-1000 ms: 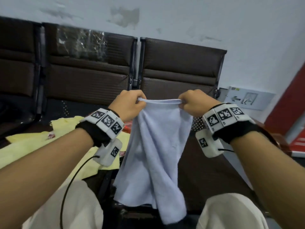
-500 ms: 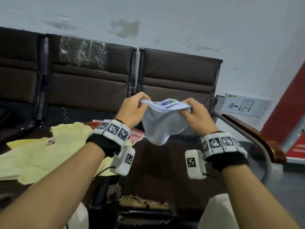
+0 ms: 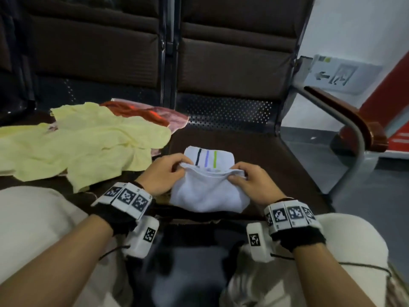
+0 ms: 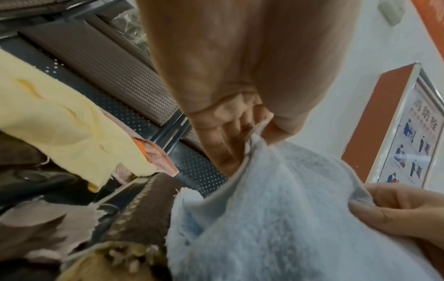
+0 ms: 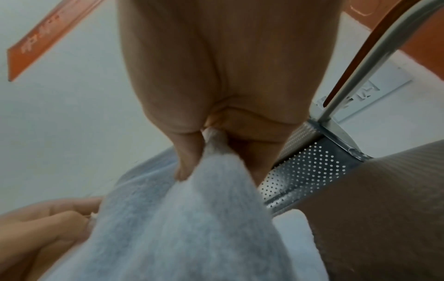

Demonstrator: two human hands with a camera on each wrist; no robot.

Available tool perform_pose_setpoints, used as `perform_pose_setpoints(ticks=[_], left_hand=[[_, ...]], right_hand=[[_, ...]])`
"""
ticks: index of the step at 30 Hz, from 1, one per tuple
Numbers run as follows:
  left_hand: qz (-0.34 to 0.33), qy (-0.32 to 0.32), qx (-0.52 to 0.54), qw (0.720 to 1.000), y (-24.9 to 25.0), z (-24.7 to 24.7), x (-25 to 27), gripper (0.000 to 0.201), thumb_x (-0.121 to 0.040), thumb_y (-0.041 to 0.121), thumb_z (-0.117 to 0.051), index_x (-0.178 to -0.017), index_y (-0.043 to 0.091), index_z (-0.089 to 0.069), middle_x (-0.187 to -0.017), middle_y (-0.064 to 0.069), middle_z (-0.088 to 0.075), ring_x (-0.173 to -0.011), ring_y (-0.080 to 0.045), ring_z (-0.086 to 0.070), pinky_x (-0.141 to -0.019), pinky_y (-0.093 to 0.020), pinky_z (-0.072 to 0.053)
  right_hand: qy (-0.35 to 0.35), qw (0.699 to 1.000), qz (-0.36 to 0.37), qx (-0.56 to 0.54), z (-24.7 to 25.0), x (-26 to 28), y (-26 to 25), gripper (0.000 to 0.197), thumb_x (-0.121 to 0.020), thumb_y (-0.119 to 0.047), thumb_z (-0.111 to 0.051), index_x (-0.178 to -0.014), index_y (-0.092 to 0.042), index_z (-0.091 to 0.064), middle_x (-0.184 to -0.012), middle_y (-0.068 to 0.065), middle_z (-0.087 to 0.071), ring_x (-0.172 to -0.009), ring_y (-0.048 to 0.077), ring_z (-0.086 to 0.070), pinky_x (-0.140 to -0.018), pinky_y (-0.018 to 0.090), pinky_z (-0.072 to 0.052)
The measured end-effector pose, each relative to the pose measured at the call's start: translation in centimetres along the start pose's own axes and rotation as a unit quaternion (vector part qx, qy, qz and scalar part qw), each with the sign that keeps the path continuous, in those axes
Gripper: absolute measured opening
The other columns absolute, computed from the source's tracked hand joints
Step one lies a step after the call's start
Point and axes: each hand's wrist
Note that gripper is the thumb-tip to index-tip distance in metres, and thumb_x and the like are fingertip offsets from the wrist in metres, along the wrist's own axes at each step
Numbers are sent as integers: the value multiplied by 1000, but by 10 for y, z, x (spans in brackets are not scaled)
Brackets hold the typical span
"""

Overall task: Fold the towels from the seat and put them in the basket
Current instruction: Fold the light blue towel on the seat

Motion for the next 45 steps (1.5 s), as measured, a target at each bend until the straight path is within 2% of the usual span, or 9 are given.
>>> perform_pose_setpoints(ticks=[10, 15, 21, 26, 29, 33, 37, 40, 45], left_hand=[[65, 81, 16, 994, -35, 2, -116, 32, -88, 5, -52, -118, 17, -56, -107, 4, -57, -100, -11, -52, -88, -23, -39], [166, -12, -45, 985, -71, -18, -150, 50, -90, 13, -55, -139, 15, -41, -117, -3, -60, -100, -21, -57, -89, -30, -44], [152, -21, -43, 987, -81, -28, -135, 62, -87, 12, -61, -143, 12, -36, -148, -8, -28, -129, -24, -41, -110, -33, -33], [17, -25, -90, 995, -54, -28, -93, 25, -86, 14, -64, -111, 13, -64, -113, -6, -51, -108, -21, -47, -95, -23, -33], [1, -90, -74, 993, -41, -29, -72, 22, -87, 26, -65, -105, 15, -66, -103, -3, -59, -98, -17, -56, -92, -31, -43], [-1, -195, -226, 954, -38, -26, -55, 54, -80, 49, -65, -126, 24, -53, -117, 5, -50, -112, -11, -44, -98, -29, -38], [-10, -157, -270, 950, -32, -22, -40, 25, -86, 19, -57, -110, 26, -59, -109, 2, -55, -106, -19, -51, -89, -37, -43], [-1, -135, -220, 966, -21, -20, -29, 15, -84, 14, -50, -94, 20, -59, -93, -1, -62, -89, -24, -58, -78, -43, -49], [29, -133, -148, 980, -13, -17, -21, 19, -87, 13, -48, -104, 20, -56, -90, 1, -60, -81, -20, -57, -68, -32, -44]], right_hand=[[16, 997, -54, 48, 16, -117, 29, 8, -87, -27, -62, -93, -24, -64, -89, -5, -64, -82, 8, -57, -60, 19, -38], [-75, 981, -110, 143, 0, -144, 54, 44, -86, -23, -65, -126, -15, -49, -119, 7, -55, -111, 25, -53, -89, 31, -44], [-179, 967, 8, 183, -21, -105, 46, 20, -85, -35, -65, -95, -18, -61, -95, -2, -56, -93, 18, -55, -81, 30, -44], [-301, 917, 12, 262, -21, -75, 39, 65, -73, -49, -73, -127, -25, -44, -122, -3, -44, -115, 15, -39, -95, 35, -41], [-227, 928, 35, 294, -25, -71, 36, 44, -84, -19, -59, -126, -22, -49, -125, 2, -51, -117, 24, -49, -91, 37, -45], [-165, 956, 17, 241, -18, -66, 29, 24, -83, -10, -50, -102, -19, -59, -105, 8, -64, -98, 34, -58, -80, 39, -48], [-128, 979, 17, 155, -14, -48, 29, 19, -83, -7, -50, -97, -14, -61, -86, -1, -56, -91, 30, -58, -71, 29, -42], [-146, 977, 27, 152, -15, -29, 32, 27, -79, -18, -66, -105, -14, -61, -97, -2, -60, -94, 17, -56, -73, 18, -34], [-157, 975, -4, 159, -9, -15, 33, 40, -73, -13, -67, -110, -21, -51, -101, 3, -61, -93, 23, -57, -77, 30, -45]])
Point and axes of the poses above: each hand's wrist, its own x-axis away from the middle knuckle, its own z-axis out of the back of the hand, y = z × x
